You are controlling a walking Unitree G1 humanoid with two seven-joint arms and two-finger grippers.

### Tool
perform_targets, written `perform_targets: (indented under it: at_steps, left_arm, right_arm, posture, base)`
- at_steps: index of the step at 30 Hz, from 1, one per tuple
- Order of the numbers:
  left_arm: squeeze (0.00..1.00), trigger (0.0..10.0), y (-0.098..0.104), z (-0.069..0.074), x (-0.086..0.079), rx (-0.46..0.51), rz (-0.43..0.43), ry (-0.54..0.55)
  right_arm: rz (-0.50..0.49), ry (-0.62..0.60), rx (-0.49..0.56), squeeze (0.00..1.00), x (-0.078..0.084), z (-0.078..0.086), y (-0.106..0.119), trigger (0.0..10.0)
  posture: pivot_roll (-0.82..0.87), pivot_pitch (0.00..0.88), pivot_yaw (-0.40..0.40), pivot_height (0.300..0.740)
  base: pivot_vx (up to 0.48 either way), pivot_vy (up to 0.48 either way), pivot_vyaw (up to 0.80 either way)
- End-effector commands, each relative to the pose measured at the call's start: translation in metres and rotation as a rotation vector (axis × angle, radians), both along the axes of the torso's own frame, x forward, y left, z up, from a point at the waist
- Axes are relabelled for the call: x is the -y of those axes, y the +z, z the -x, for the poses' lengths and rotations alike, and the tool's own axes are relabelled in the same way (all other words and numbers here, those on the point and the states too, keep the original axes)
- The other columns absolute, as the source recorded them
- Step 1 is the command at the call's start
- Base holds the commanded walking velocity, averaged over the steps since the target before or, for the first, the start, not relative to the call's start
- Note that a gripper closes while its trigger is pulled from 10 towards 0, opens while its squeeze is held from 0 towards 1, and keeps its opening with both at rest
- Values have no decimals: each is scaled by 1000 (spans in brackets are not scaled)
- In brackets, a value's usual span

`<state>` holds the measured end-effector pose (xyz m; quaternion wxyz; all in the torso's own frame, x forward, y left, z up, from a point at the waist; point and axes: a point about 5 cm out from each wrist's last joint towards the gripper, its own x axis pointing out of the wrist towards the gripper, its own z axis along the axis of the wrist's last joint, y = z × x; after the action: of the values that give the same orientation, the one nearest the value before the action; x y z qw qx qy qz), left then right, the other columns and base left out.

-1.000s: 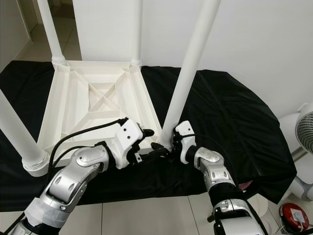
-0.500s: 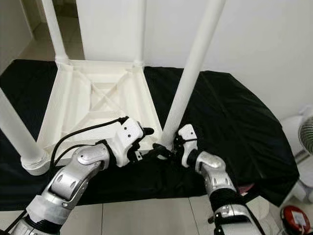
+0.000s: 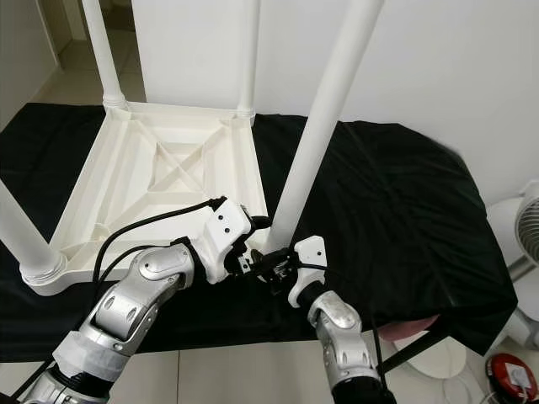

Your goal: Building children table

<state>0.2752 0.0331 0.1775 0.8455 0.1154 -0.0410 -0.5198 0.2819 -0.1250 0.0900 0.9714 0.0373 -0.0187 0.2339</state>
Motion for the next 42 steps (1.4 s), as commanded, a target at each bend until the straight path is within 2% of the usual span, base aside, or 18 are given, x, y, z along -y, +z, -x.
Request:
perform_targets:
  at_steps: [1, 4, 6, 7, 8, 14, 19, 20, 25, 33, 34, 35, 36, 37, 38, 39, 40, 42]
  left_arm:
    - [0, 10000, 1, -1, 1, 3, -2, -5]
    - [0, 10000, -1, 0, -2, -11, -3, -2]
    - [0, 10000, -5, 2, -5, -25, -5, 8]
    - [0, 10000, -5, 2, -5, -25, -5, 8]
    - [0, 10000, -8, 2, -7, -32, -6, 23]
    - [0, 10000, -10, 2, -11, -46, 11, 56]
    - [0, 10000, -9, 2, -18, -51, 46, 112]
    - [0, 10000, -8, 1, -20, -52, 57, 134]
    - [0, 10000, -5, 0, -23, -50, 71, 160]
    - [0, 10000, -12, 7, -24, -68, 42, 139]
    - [0, 10000, -13, 9, -24, -73, 41, 129]
    - [0, 10000, -13, 9, -24, -73, 41, 129]
    - [0, 10000, -13, 11, -23, -80, 35, 112]
    - [0, 10000, -13, 11, -23, -80, 35, 112]
    - [0, 10000, -14, 13, -23, -83, 30, 96]
    - [0, 10000, -14, 13, -23, -83, 30, 96]
    - [0, 10000, -13, 14, -23, -83, 30, 90]
    - [0, 10000, -13, 14, -23, -83, 30, 90]
  right_arm:
    - [-7, -107, -57, 0, 6, 4, -11, 10000]
    - [-36, -199, -71, 0, 1, 5, -13, 10000]
    - [-52, -337, -93, 0, -2, 4, -15, 10000]
    - [-52, -337, -93, 0, -2, 4, -15, 10000]
    - [-68, -400, -102, 0, -3, 4, -14, 10000]
    - [-81, -458, -111, 0, -3, 5, -13, 10000]
    - [-49, -470, -85, 0, 9, 3, -9, 10000]
    - [-45, -474, -74, 1000, 15, 2, -7, 10000]
    - [-41, -470, -35, 1000, 27, -3, 0, 10000]
    - [-2, -317, -4, 1000, 41, -13, 10, 10000]
    - [14, -240, -7, 0, 44, -16, 13, 10000]
    - [14, -240, -7, 0, 44, -16, 13, 10000]
    - [28, -146, -7, 0, 45, -18, 17, 10000]
    - [28, -146, -7, 0, 45, -18, 17, 10000]
    - [36, -58, -10, 0, 46, -20, 20, 10000]
    - [36, -58, -10, 0, 46, -20, 20, 10000]
    - [47, 7, -4, 0, 48, -22, 24, 10000]
    - [47, 7, -4, 0, 48, -22, 24, 10000]
  posture:
    - [-68, 0, -62, 740]
    - [-71, 0, -57, 740]
    - [-75, 0, -59, 740]
    - [-75, 0, -59, 740]
    - [-71, 0, -63, 740]
    - [-71, 0, -65, 740]
    - [-60, 0, -72, 740]
    - [-55, 0, -72, 740]
    - [-50, 0, -75, 740]
    - [-42, 0, -74, 740]
    - [-41, 0, -74, 740]
    - [-41, 0, -74, 740]
    - [-38, 0, -74, 740]
    - [-38, 0, -74, 740]
    - [-37, 0, -74, 740]
    - [-37, 0, -74, 740]
    - [-31, 0, -79, 740]
    - [-31, 0, -79, 740]
  base:
    - [0, 0, 0]
    - [0, 0, 0]
    - [0, 0, 0]
    - [0, 0, 0]
    - [0, 0, 0]
    - [0, 0, 0]
    - [0, 0, 0]
    - [0, 0, 0]
    - [0, 0, 0]
    - [0, 0, 0]
    - [0, 0, 0]
    - [0, 0, 0]
    - [0, 0, 0]
    - [0, 0, 0]
    - [0, 0, 0]
    - [0, 0, 0]
    - [0, 0, 0]
    - [0, 0, 0]
